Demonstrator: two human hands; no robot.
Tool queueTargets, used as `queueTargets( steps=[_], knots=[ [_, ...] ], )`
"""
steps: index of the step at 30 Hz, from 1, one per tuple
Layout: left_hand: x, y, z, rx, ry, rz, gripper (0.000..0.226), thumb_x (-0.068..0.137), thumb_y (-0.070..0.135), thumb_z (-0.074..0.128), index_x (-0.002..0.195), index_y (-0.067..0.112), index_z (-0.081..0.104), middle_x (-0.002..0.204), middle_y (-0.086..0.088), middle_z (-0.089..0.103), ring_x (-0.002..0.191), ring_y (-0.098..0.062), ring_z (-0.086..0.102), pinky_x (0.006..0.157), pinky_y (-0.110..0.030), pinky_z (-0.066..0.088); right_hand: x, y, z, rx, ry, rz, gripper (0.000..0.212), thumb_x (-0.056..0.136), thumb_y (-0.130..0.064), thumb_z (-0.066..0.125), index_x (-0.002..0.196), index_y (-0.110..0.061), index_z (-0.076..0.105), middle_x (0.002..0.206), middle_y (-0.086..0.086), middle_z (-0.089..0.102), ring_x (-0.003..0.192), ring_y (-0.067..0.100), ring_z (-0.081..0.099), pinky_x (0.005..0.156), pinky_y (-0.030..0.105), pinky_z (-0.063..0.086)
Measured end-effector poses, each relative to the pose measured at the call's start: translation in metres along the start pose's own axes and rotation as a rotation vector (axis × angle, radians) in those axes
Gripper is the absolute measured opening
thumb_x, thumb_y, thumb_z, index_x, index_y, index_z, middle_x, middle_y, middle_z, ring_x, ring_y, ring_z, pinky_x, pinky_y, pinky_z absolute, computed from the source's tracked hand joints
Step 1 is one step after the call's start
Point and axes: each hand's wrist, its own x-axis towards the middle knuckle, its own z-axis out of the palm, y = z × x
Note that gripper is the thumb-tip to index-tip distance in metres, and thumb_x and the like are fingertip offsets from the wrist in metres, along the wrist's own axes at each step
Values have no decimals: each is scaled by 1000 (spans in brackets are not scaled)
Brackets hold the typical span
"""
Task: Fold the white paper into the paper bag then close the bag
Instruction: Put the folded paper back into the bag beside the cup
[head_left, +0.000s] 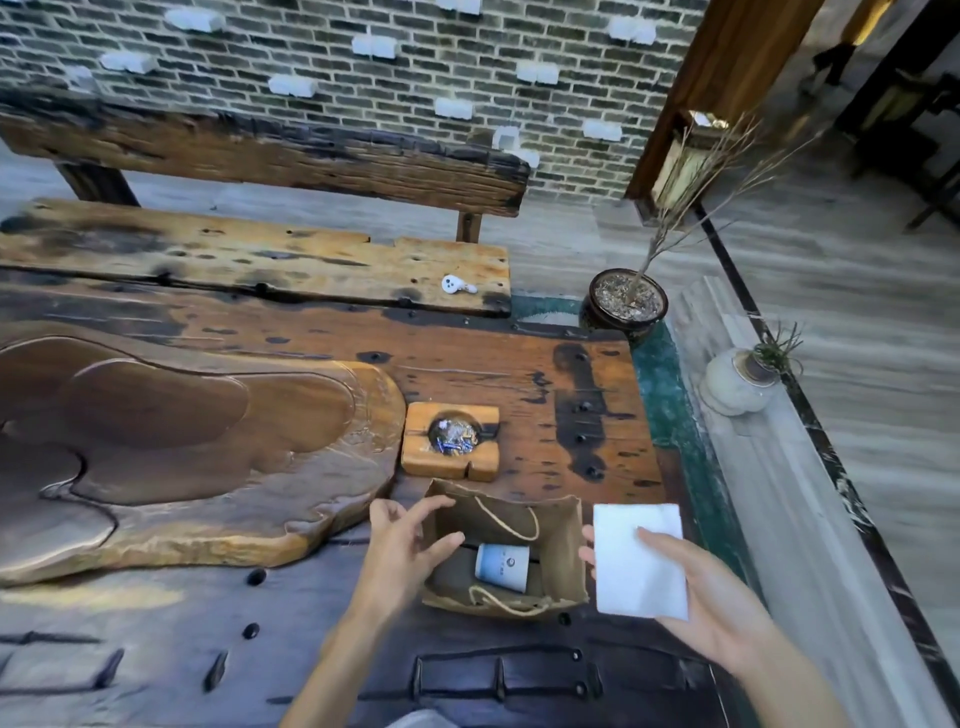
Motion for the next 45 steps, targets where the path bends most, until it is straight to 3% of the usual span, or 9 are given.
queueTargets(
  steps=[5,12,18,25,31,34,39,43,45],
  knots=[
    [7,-4,10,60,-26,-62,42,81,39,74,120,44,60,98,-5,35,83,10,35,73,-11,34,18,14,2,-81,33,55,38,97,-11,50,132,4,54,128,27,64,121,43,61,106,60,42],
    [6,-5,10,143,3,-85,59,83,33,72,136,40,47,98,-1,29,77,-10,42,89,-32,49,56,25,27,-66,50,153,40,96,-2,47,135,6,50,128,26,63,123,43,58,88,49,54],
    [2,-5,12,194,9,-81,68,84,38,69,142,42,35,98,2,25,77,-15,44,83,-39,54,84,46,38,6,85,250,37,96,1,44,134,3,44,132,36,54,120,55,55,96,60,47],
    [-3,-3,15,226,-35,-150,60,86,34,64,137,39,33,104,4,25,95,-27,54,81,-48,53,123,68,54,-110,102,356,17,99,-8,42,113,0,49,103,24,57,97,38,56,87,50,48],
    [-7,-4,16,211,-48,-155,58,87,19,57,137,34,32,104,5,26,93,-27,55,79,-47,54,161,89,60,-169,81,351,16,95,-10,49,104,2,56,100,22,61,92,35,58,83,43,48],
    [-10,-3,13,180,-62,-157,59,85,17,55,135,38,30,104,6,26,93,-25,56,79,-47,54,184,97,66,-218,168,309,30,99,-10,45,124,3,55,125,25,59,103,38,59,92,48,49],
    [-10,-14,11,152,-88,-149,74,76,3,49,138,38,29,103,5,28,88,-23,55,81,-46,54,200,101,81,-383,198,316,37,101,-4,37,135,6,48,132,27,57,93,31,61,84,43,51],
    [-4,-20,9,76,-72,-182,76,78,-6,51,141,33,34,107,2,32,93,-14,47,89,-30,47,216,104,81,-575,193,283,42,101,-4,36,140,7,44,143,26,51,127,39,55,96,42,50],
    [-1,-22,6,53,-58,-176,73,79,-5,53,139,31,37,106,0,35,94,-14,46,88,-27,45,233,114,69,-619,197,267,44,98,-8,39,140,4,47,140,23,54,124,37,58,104,46,49]
  ],
)
